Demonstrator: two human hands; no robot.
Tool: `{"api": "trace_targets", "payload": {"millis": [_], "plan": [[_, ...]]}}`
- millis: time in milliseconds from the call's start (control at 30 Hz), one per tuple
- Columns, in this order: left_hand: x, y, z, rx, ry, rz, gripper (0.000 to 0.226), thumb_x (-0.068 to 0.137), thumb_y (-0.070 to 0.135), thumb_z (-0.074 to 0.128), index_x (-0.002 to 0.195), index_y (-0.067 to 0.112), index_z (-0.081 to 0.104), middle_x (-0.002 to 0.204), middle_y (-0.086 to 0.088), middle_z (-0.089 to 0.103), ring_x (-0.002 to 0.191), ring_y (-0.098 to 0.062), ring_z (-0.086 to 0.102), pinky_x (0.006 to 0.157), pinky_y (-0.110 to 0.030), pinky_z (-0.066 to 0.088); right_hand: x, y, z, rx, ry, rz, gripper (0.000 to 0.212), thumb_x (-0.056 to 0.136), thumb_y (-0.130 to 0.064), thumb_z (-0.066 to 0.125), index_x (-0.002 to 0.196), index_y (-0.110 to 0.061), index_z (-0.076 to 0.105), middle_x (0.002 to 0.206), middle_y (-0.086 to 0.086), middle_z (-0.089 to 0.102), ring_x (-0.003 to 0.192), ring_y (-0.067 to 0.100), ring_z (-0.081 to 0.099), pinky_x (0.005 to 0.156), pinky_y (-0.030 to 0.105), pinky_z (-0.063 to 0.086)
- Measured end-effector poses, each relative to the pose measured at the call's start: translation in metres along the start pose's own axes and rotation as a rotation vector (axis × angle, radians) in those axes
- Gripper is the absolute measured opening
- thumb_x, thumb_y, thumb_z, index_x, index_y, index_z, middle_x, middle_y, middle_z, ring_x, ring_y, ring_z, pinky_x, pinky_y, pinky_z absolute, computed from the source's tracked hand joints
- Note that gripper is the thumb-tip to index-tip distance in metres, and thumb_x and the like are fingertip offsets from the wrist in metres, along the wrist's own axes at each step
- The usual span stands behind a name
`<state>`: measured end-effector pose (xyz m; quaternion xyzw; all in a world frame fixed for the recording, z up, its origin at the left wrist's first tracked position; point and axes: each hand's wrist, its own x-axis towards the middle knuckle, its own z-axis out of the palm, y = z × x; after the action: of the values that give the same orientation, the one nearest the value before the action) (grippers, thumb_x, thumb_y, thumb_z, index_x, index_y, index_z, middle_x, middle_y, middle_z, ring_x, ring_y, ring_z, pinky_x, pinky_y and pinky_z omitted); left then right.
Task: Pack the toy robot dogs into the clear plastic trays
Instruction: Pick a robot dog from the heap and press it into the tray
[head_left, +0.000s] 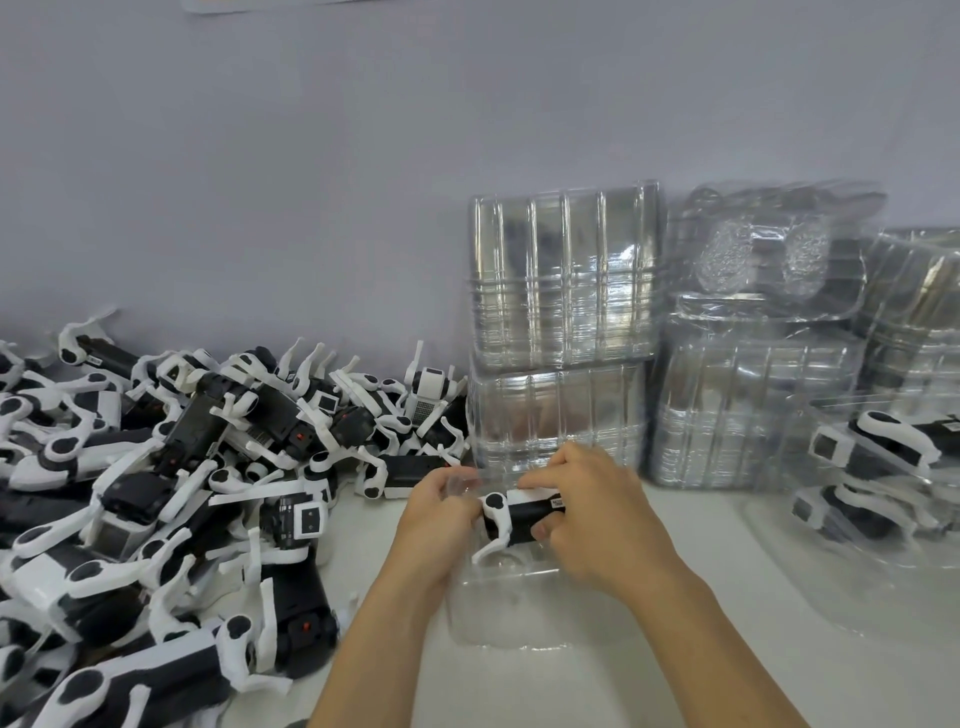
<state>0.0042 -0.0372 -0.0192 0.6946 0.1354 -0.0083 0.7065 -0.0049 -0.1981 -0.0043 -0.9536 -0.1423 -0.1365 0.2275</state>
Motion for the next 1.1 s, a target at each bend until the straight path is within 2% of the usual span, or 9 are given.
{"api": "trace_targets", "payload": {"millis": [100,167,333,433,533,600,800,933,1100], "plan": [[-0.004,0.003,0.003,0.026,0.031,0.02,0.042,0.082,-0.013,0.053,0.103,0.019,0.07,0.097,0.004,0.071,0.071,-0.007,0.066,0.054,-0.016,0.05,0.0,0.0,0.002,0.013,0.011,0.009,0.029,0.08,-0.017,0.072,0.103,-0.034,0.072,0.099,-0.017,0.047,0.093,0.006,0.035,0.085,0.033,0.026],[-0.004,0.004,0.003,0.018,0.038,0.019,0.042,0.082,-0.015,0.053,0.101,0.018,0.07,0.094,0.004,0.071,0.063,-0.003,0.064,0.049,-0.015,0.049,0.0,0.0,0.002,0.025,0.017,0.015,0.03,0.079,-0.016,0.073,0.103,-0.035,0.072,0.099,-0.017,0.048,0.094,0.006,0.035,0.087,0.033,0.028],[-0.005,0.004,0.004,-0.008,0.043,0.016,0.04,0.081,-0.016,0.053,0.099,0.016,0.07,0.089,0.003,0.072,0.055,0.001,0.064,0.05,-0.015,0.051,-0.001,0.0,-0.002,0.031,-0.003,0.017,0.027,0.081,-0.022,0.072,0.104,-0.036,0.072,0.1,-0.02,0.048,0.1,0.007,0.036,0.095,0.036,0.031],[-0.005,0.004,0.004,-0.031,0.036,0.017,0.04,0.081,-0.017,0.053,0.099,0.014,0.07,0.086,0.001,0.073,0.056,-0.004,0.066,0.052,-0.02,0.053,-0.002,-0.002,-0.006,0.004,0.082,-0.017,0.015,0.084,-0.04,0.068,0.097,-0.036,0.075,0.104,-0.022,0.051,0.109,0.007,0.034,0.095,0.032,0.018],[-0.006,0.004,0.003,-0.013,0.04,0.021,0.043,0.08,-0.016,0.048,0.103,0.014,0.068,0.107,-0.006,0.07,0.072,-0.014,0.066,0.06,-0.025,0.054,-0.001,-0.013,-0.006,0.008,0.085,-0.024,0.031,0.084,-0.064,0.058,0.088,-0.038,0.073,0.098,-0.021,0.057,0.106,0.007,0.039,0.093,0.034,0.02],[-0.006,0.005,0.004,-0.04,0.034,0.022,0.044,0.08,-0.018,0.045,0.103,0.012,0.067,0.112,-0.01,0.067,0.068,-0.012,0.068,0.054,-0.023,0.053,-0.002,-0.022,-0.001,-0.024,0.043,-0.038,0.041,0.083,-0.069,0.056,0.08,-0.031,0.069,0.088,-0.016,0.057,0.1,0.009,0.042,0.093,0.038,0.025],[-0.004,0.002,0.003,-0.048,0.028,0.04,0.042,0.079,-0.019,0.05,0.096,0.015,0.068,0.079,0.006,0.073,0.054,-0.003,0.066,0.048,-0.016,0.049,-0.002,-0.023,0.001,0.045,0.052,0.013,0.026,0.087,-0.059,0.064,0.09,-0.034,0.072,0.089,-0.013,0.062,0.101,0.013,0.05,0.09,0.037,0.027],[-0.002,0.001,0.002,-0.048,0.015,0.026,0.04,0.08,-0.016,0.056,0.101,0.015,0.067,0.1,-0.001,0.072,0.067,-0.007,0.068,0.055,-0.02,0.052,-0.002,-0.021,0.003,0.079,0.043,0.044,0.018,0.086,-0.053,0.068,0.087,-0.035,0.072,0.089,-0.013,0.062,0.1,0.011,0.051,0.086,0.036,0.026],[-0.002,0.0,0.002,-0.053,0.017,0.03,0.04,0.08,-0.015,0.056,0.1,0.017,0.068,0.101,0.001,0.071,0.076,-0.013,0.069,0.067,-0.031,0.057,-0.001,-0.021,0.005,0.109,0.075,0.106,0.022,0.075,-0.053,0.08,0.081,-0.034,0.072,0.088,-0.016,0.065,0.097,0.009,0.053,0.087,0.033,0.027]]}}
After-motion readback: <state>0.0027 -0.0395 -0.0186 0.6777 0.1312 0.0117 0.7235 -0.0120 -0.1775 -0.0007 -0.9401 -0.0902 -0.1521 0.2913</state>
